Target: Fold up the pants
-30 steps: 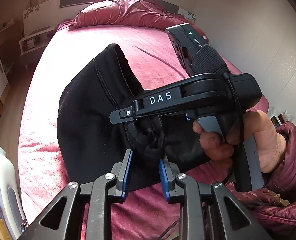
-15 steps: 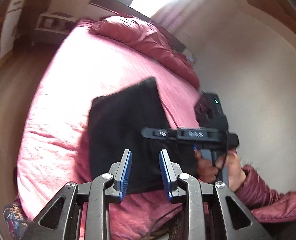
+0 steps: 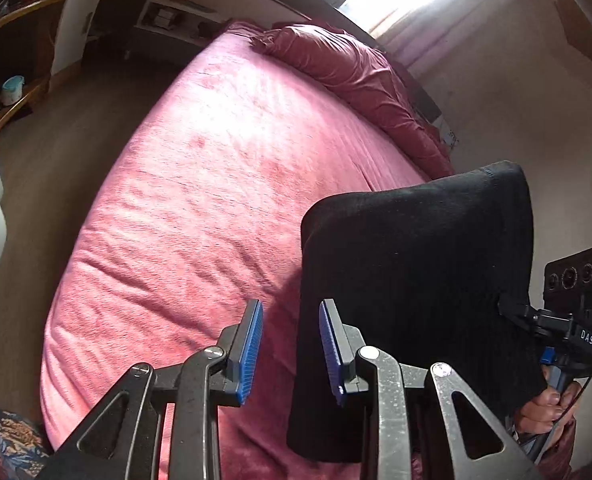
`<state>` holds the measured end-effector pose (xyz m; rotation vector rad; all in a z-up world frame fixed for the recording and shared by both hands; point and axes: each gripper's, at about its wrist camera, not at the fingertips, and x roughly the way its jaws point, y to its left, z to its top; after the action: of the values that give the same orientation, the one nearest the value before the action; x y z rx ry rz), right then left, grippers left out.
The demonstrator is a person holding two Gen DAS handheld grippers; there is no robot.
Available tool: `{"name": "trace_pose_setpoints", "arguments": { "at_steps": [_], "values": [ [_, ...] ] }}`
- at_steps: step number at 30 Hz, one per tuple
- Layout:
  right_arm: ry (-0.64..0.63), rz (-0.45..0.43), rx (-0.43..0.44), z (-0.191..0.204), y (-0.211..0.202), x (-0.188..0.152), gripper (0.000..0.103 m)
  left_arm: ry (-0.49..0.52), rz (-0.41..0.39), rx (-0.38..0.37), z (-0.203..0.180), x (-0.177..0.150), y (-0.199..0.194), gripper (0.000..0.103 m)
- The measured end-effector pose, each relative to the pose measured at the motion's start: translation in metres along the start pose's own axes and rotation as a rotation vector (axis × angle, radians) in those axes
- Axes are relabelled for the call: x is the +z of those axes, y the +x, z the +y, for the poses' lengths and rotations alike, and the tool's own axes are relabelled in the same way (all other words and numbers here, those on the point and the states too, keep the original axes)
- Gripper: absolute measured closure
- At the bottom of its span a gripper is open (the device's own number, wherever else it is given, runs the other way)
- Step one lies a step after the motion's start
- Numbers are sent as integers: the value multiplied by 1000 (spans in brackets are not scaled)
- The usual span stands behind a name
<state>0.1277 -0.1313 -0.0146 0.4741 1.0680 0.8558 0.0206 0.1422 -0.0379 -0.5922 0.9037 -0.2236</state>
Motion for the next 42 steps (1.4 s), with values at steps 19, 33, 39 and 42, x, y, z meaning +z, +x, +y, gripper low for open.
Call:
{"name": "trace_pose_setpoints", "arguments": {
  "at_steps": [19,33,39,42],
  "values": [
    [334,-83,-126,-185,-84,-61,89,229,250,-39,-102,-42,103,73],
    [376,-60,-249,-225,-101,-69,81,297,345,-48,-131,-74,135,74],
    [433,-187,-265,-228,-151,-87,79,312,367,-51,-135,-83,150,74],
    [403,-181,-273,-212,-168,-100,79,265,369,-82,-128,-77,149,74]
  ]
}}
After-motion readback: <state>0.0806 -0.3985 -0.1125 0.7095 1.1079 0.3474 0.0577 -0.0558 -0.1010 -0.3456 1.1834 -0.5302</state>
